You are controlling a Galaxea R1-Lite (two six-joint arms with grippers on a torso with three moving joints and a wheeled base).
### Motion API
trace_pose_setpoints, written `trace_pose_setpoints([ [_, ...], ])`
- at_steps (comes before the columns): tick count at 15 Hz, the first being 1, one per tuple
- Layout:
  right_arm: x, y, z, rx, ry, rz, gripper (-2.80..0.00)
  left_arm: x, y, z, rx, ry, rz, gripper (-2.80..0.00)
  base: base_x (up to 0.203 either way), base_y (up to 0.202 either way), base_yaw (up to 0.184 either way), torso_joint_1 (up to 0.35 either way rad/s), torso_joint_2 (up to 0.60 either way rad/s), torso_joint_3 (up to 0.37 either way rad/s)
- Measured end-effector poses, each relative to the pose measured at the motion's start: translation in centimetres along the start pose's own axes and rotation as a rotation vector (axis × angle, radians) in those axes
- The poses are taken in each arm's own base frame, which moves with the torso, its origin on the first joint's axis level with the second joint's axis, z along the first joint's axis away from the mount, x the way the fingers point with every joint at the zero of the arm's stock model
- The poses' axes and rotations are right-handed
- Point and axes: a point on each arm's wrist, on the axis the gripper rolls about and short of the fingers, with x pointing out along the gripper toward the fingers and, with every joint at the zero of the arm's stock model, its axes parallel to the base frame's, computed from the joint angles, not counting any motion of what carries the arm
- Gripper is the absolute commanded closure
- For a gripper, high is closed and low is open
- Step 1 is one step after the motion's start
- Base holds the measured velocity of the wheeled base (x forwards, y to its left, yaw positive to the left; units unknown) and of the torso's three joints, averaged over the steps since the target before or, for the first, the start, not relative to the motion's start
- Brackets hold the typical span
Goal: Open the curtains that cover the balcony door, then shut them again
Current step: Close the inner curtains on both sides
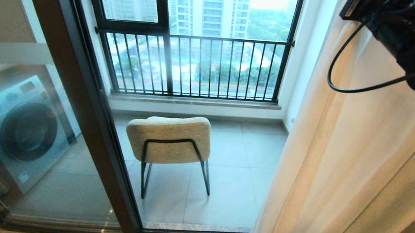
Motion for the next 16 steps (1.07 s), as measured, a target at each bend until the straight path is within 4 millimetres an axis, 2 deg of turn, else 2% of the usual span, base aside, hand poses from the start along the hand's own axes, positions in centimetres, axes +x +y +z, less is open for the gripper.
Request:
trace_pose_setpoints([
  [16, -0.01, -0.04, -0.09, -0.001, 0.004, -0.001, 0.00, 0.00, 0.00, 0.01, -0.001, -0.001, 0.000, 0.00, 0.000, 0.191, 0.000, 0.003, 0.00, 0.003],
])
